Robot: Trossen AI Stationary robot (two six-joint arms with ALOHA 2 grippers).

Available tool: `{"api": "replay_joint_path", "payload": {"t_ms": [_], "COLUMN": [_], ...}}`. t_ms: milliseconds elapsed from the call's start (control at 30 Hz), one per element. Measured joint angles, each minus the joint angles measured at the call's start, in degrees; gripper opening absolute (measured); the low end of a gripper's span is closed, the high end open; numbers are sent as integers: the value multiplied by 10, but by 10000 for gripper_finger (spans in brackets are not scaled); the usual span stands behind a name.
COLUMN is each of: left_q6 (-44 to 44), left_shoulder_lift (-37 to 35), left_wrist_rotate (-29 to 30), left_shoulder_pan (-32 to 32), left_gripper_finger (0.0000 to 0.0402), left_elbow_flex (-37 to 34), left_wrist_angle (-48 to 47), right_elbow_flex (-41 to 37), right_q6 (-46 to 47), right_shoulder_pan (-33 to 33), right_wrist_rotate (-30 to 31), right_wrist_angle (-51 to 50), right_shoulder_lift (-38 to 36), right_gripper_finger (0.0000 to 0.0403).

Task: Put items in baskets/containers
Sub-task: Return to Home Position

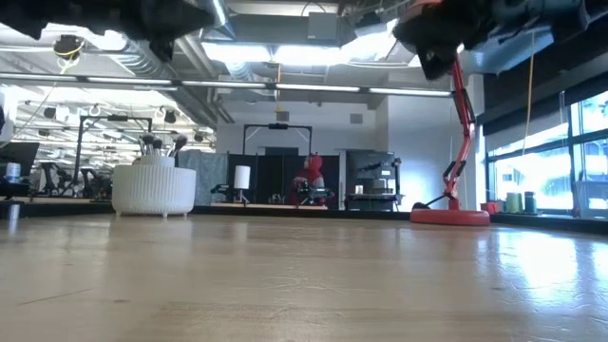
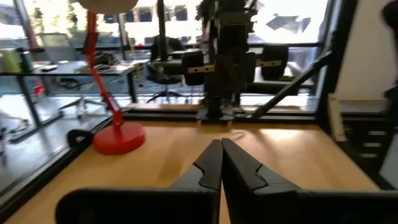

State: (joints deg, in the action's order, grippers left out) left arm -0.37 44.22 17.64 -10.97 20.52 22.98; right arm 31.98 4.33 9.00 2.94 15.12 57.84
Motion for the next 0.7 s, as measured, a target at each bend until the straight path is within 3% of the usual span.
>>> {"api": "replay_joint_path", "payload": {"t_ms": [167,433,700], "left_q6": [17,55,61], "left_shoulder_lift": [-51,-177,-276], "left_wrist_rotate": [-10,-6,6], "left_shoulder_pan": [-20,-58,-63], "left_gripper_finger": [6,4,2], "left_elbow_flex": [0,-1,-77], "left_wrist_angle": [-10,-108,-109], "right_elbow_flex": [3,-83,-165], "right_q6": [-36,-47,-61], "right_shoulder_pan": [33,56,56], "right_wrist_rotate": [-1,-3,-36], "right_wrist_angle": [1,0,13], "right_shoulder_lift": [-32,-179,-313], "right_gripper_finger": [6,6,6]}}
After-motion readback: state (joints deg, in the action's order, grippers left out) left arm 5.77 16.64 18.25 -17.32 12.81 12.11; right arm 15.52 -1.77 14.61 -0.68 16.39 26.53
